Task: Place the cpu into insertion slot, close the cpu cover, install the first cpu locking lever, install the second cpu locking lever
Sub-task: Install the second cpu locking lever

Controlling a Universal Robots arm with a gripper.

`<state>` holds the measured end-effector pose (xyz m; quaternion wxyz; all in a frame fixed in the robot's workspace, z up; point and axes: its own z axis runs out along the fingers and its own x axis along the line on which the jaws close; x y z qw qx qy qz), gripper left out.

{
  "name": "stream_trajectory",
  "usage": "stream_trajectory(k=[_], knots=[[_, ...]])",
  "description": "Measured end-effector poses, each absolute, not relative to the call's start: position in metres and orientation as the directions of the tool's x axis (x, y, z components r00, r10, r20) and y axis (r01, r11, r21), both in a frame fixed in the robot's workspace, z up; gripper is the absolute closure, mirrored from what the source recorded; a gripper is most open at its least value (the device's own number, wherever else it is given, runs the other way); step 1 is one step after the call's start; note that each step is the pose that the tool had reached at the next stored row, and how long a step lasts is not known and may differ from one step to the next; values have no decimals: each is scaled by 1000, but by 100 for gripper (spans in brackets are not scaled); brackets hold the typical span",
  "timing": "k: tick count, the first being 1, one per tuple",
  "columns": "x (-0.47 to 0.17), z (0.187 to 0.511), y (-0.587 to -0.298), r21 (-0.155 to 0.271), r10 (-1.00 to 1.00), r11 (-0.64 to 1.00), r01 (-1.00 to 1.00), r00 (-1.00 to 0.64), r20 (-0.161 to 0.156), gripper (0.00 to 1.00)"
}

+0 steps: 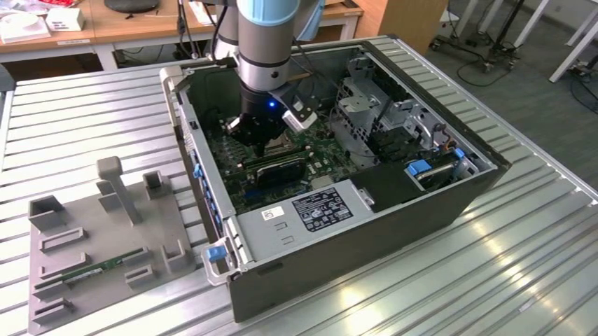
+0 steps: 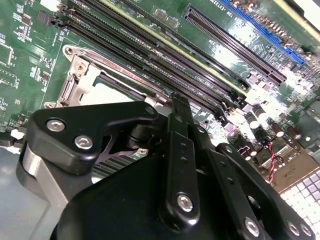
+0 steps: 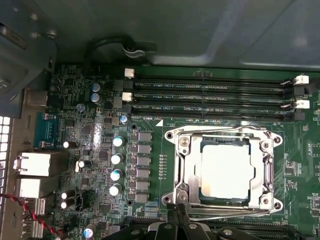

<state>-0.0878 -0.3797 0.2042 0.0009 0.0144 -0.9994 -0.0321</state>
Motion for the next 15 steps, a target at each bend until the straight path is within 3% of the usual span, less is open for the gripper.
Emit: stream_trajectory(k=[15], knots=[[-90, 199, -376, 69, -29, 997, -29, -1000, 0, 89]])
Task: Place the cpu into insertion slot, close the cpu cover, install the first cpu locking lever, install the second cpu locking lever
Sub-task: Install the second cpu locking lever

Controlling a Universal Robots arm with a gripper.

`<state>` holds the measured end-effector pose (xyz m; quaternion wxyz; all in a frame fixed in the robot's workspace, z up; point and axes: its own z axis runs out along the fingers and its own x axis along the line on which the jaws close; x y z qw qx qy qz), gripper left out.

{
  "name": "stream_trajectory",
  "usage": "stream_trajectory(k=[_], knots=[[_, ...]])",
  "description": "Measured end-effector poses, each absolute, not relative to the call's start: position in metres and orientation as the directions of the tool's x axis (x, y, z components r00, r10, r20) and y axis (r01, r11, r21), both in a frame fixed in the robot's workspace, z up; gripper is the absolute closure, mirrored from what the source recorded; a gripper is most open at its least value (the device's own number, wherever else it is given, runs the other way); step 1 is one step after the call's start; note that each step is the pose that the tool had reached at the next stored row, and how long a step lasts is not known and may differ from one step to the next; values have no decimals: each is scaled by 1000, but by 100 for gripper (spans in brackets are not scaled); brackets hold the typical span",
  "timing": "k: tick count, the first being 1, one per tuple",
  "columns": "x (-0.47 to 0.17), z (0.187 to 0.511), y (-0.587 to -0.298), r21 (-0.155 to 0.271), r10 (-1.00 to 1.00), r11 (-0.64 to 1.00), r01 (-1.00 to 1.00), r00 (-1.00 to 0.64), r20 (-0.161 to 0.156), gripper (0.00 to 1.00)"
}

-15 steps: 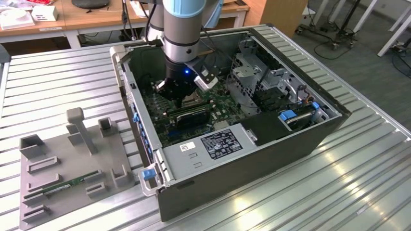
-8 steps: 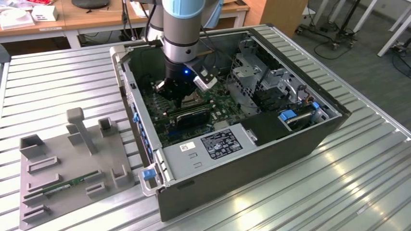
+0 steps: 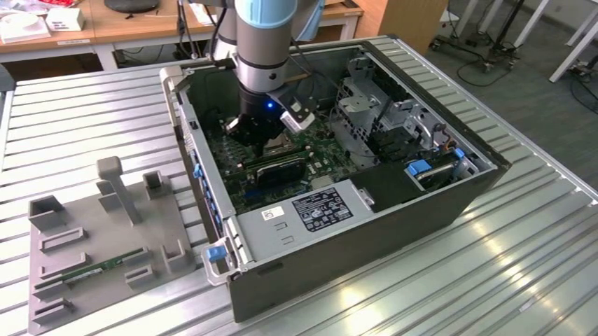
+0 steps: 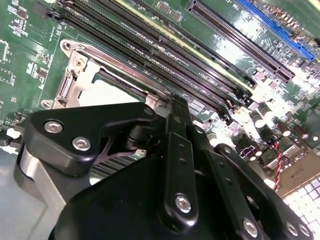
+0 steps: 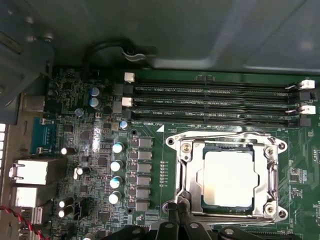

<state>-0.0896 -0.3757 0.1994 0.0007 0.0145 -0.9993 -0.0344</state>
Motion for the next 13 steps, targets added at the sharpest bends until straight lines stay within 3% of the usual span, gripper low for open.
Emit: stream_trajectory(k=[13], knots=[[-95, 196, -376, 75, -29, 997, -29, -1000, 0, 89]])
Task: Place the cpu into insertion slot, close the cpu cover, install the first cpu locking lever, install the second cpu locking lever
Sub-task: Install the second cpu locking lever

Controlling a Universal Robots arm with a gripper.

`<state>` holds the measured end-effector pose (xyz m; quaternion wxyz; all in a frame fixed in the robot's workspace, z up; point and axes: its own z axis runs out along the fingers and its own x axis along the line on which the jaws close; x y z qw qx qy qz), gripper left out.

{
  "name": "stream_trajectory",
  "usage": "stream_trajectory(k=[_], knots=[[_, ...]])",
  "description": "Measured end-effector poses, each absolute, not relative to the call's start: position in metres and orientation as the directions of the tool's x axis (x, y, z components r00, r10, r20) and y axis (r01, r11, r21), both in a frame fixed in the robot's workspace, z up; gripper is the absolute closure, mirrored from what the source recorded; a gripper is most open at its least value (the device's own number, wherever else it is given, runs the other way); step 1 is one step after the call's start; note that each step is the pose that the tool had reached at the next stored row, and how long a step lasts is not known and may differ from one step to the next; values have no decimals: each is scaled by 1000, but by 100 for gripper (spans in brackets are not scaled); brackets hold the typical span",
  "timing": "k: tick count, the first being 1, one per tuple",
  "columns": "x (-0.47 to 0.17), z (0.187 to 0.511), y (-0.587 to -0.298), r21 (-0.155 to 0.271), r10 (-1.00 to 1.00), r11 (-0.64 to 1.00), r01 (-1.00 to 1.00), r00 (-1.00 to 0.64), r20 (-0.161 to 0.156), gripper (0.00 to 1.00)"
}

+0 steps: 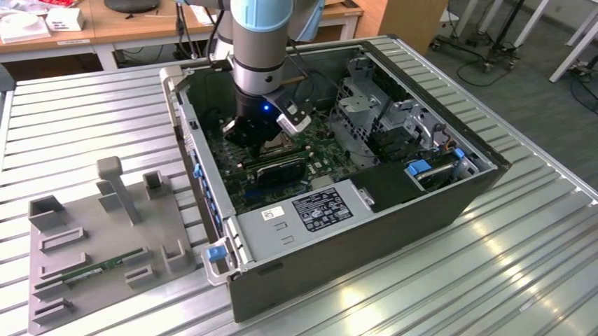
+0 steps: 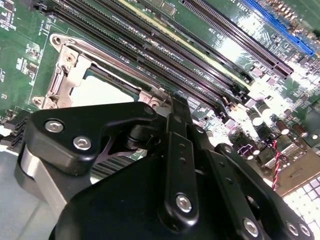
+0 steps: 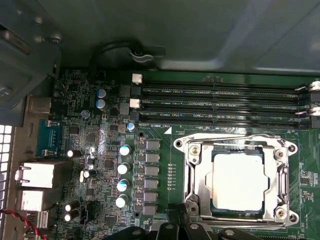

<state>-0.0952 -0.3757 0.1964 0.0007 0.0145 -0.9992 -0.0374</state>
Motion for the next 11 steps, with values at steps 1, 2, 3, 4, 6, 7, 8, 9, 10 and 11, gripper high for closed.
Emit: stream_trajectory(k=[1, 2, 3, 4, 6, 7, 8, 9, 10, 11], knots=[[-95, 196, -376, 75, -29, 997, -29, -1000, 0, 89], [-95, 196, -376, 75, -29, 997, -29, -1000, 0, 89], [-95, 196, -376, 75, -29, 997, -29, -1000, 0, 89], [-95, 196, -376, 75, -29, 997, -29, -1000, 0, 89], [-95, 196, -376, 75, -29, 997, -29, -1000, 0, 89], [-95, 196, -376, 75, -29, 997, -29, -1000, 0, 89], [-95, 197, -376, 75, -29, 997, -29, -1000, 0, 89], [-95, 198, -376, 76, -29, 997, -29, -1000, 0, 89], [-95, 199, -376, 76, -29, 997, -29, -1000, 0, 89], [-95, 201, -376, 75, -29, 997, -29, -1000, 0, 89]])
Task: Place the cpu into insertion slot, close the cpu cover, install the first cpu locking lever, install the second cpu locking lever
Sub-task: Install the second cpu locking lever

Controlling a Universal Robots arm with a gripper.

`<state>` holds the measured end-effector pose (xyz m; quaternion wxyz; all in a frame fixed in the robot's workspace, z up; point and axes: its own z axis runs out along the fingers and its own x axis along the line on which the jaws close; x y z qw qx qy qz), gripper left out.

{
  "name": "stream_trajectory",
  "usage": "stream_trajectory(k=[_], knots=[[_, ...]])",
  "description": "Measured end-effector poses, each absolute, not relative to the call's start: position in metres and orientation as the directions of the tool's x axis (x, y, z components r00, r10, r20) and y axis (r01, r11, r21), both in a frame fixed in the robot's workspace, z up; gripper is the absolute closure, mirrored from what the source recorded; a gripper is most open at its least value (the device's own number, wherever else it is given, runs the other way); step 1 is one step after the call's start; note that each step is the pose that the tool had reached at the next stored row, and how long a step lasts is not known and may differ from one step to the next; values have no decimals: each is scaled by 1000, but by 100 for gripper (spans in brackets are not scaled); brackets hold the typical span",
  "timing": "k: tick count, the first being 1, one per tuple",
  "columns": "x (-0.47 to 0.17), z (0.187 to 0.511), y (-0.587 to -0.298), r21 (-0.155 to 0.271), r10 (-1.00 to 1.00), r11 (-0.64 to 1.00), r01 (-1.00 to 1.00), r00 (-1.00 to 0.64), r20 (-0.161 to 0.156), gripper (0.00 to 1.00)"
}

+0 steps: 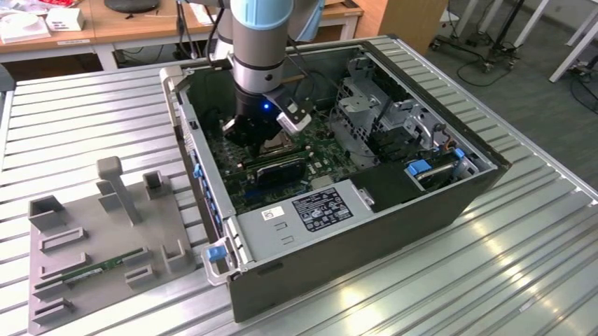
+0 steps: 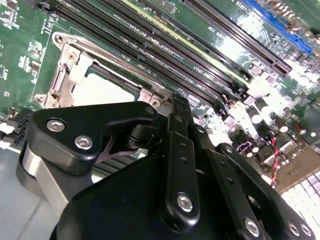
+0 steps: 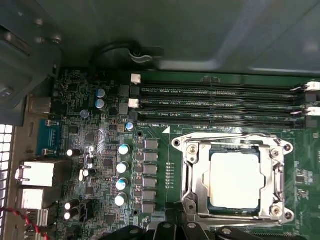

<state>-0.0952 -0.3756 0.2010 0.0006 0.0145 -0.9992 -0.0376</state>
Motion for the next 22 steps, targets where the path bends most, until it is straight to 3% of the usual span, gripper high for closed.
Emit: stream_trajectory(k=[22], knots=[[-53, 207, -375, 75, -29, 997, -29, -1000, 2, 89]])
